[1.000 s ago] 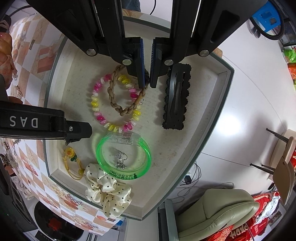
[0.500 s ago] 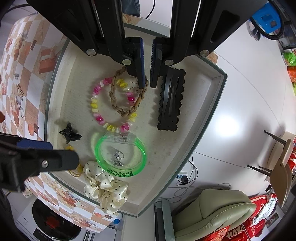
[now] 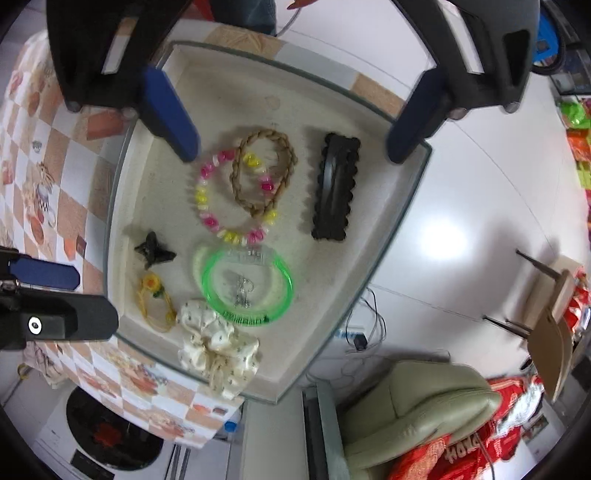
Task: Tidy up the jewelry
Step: 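Raise both open tools away from the tray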
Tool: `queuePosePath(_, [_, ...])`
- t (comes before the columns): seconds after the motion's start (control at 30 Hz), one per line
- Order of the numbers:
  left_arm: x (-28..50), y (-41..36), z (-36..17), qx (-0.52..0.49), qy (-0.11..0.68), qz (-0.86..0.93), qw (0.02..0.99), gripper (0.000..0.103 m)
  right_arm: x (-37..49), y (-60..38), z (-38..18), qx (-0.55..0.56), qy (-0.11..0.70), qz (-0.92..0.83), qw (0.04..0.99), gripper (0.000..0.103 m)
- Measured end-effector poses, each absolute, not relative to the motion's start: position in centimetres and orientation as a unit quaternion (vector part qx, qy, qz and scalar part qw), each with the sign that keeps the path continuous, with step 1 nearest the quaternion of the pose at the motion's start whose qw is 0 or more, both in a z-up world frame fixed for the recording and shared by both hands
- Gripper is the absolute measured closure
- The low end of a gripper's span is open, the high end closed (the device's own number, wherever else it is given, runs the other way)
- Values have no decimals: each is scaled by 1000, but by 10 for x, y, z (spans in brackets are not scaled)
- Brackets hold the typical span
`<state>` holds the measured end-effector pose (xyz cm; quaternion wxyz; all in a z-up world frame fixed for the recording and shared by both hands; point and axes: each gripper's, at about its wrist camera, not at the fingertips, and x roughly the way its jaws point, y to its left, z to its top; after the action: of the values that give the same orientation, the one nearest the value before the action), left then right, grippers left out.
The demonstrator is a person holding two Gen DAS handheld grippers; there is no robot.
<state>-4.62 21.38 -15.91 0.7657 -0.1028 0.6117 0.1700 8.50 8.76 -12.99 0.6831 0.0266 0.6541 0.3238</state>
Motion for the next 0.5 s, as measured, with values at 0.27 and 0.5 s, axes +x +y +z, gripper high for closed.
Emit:
queuePosePath(0.27, [-39,201,-153,-80,613,174,767,0,81,64,-120,63,644,321,691,0])
queuePosePath(0.5, [-28,191,-130,-56,608,167,774,0,80,30,-108,85,631,298,711,0])
